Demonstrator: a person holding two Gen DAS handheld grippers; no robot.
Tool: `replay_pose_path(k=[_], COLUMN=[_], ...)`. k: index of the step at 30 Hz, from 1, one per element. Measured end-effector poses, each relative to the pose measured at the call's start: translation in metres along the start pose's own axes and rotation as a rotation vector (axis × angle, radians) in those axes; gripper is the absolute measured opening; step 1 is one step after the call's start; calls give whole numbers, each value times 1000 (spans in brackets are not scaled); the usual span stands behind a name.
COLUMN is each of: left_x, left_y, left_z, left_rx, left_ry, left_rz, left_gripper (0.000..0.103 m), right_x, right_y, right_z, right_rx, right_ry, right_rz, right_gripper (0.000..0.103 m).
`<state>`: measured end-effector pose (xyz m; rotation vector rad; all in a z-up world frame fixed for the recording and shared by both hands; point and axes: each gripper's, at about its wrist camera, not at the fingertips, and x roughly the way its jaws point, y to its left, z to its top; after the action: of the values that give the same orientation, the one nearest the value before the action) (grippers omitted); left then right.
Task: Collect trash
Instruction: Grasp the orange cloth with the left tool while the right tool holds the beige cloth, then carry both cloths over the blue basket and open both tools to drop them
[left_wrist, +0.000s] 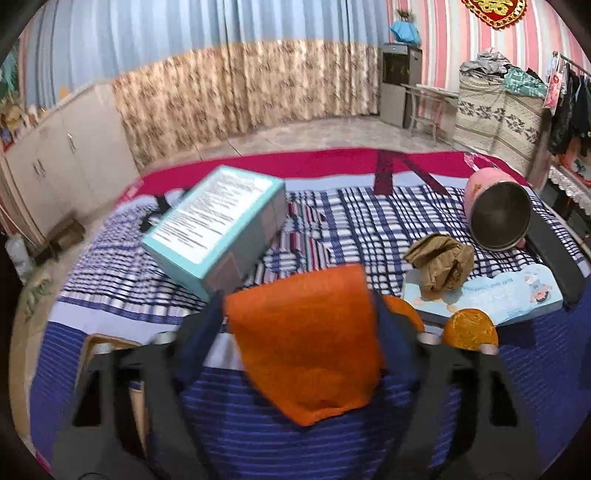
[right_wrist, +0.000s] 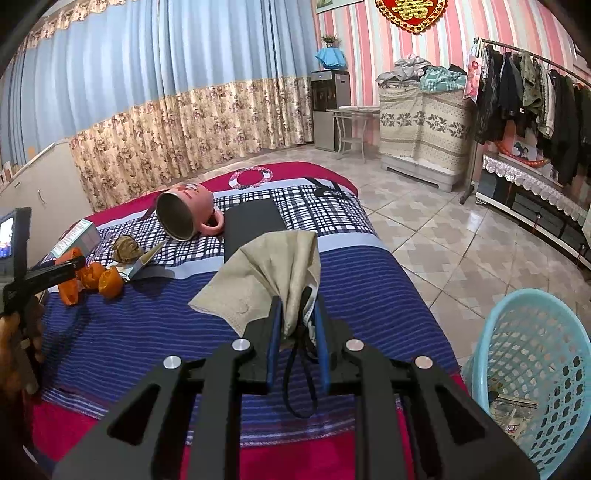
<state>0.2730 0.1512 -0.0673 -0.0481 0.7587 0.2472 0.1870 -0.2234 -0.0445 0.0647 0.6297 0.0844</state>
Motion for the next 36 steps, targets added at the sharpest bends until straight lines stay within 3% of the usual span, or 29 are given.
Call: replay_pose_path(k=[2,8,13,19,30,36], left_x=[-5,-37,-72,-107,-159,-185], left_y=[2,-5,-15,-33,-142,-216], left_z=[-1,-1,1,4,5,-6], left_rx=[-3,42,81,110,206,288], left_ry=[-11,-94,-177,-208,-274,-300], left_rz=[-14,-28,-41,-107,-318,-449], left_gripper=[55,40,38,36,36,36], right_x=[-1,-8,-22,-42,-92,-134], right_y=[-2,-4,-12,-25,-72,-116], right_z=[0,-1,-2,-4,-10,-26], right_rx=[-3,-2,18,41,114,208], right_ry=[-2,-16,-46,-78,-149,-169], right_rz=[-4,-9,-17,-43,-163,-324], right_gripper=[18,18,18,18,18,18])
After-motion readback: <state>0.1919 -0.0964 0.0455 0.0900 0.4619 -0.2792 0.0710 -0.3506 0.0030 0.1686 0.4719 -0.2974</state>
